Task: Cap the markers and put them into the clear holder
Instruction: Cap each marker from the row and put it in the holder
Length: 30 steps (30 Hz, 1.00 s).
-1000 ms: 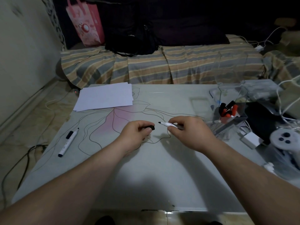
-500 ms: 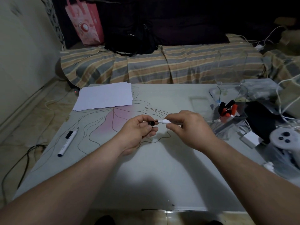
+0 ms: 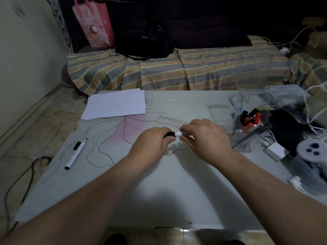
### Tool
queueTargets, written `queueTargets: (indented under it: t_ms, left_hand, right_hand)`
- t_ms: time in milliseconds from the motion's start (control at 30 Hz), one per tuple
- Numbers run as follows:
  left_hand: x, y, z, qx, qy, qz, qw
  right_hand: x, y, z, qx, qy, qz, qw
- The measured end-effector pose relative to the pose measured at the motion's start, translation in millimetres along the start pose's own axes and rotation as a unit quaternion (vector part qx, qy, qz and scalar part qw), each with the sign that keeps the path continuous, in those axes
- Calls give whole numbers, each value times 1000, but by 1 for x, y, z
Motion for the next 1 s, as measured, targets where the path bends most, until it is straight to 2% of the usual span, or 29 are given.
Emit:
queueTargets:
  t_ms: [67, 233, 433, 667, 867, 1000]
  left_hand:
    - [-2, -1, 1, 1, 13, 10, 1000]
    - [-2, 2, 2, 4, 13, -40, 999]
    - [-1, 5, 6, -4, 6, -37, 999]
    - [-2, 5, 12, 3, -20, -37, 999]
    - [-5, 8, 4, 21, -45, -50, 998]
    - [-6, 15, -8, 118, -47, -6, 992]
  right_hand:
    - [0, 1, 1, -7, -6, -5, 1000]
    - [0, 0, 1, -20, -50, -15, 998]
    - [4, -8, -4, -22, -38, -27, 999]
    - [7, -15, -10, -73, -72, -64, 993]
    - [9, -4, -12, -200, -178, -59, 962]
    - [12, 12, -5, -140, -244, -49, 958]
Point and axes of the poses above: each hand's wrist, its own x-axis away from the middle knuckle, its own z-axis out of the back of the hand, y = z × x, the point moved 3 cm from there along -x, towards the middle knuckle, and after that the axes turned 14 degrees about -z, right-handed, at the moved point
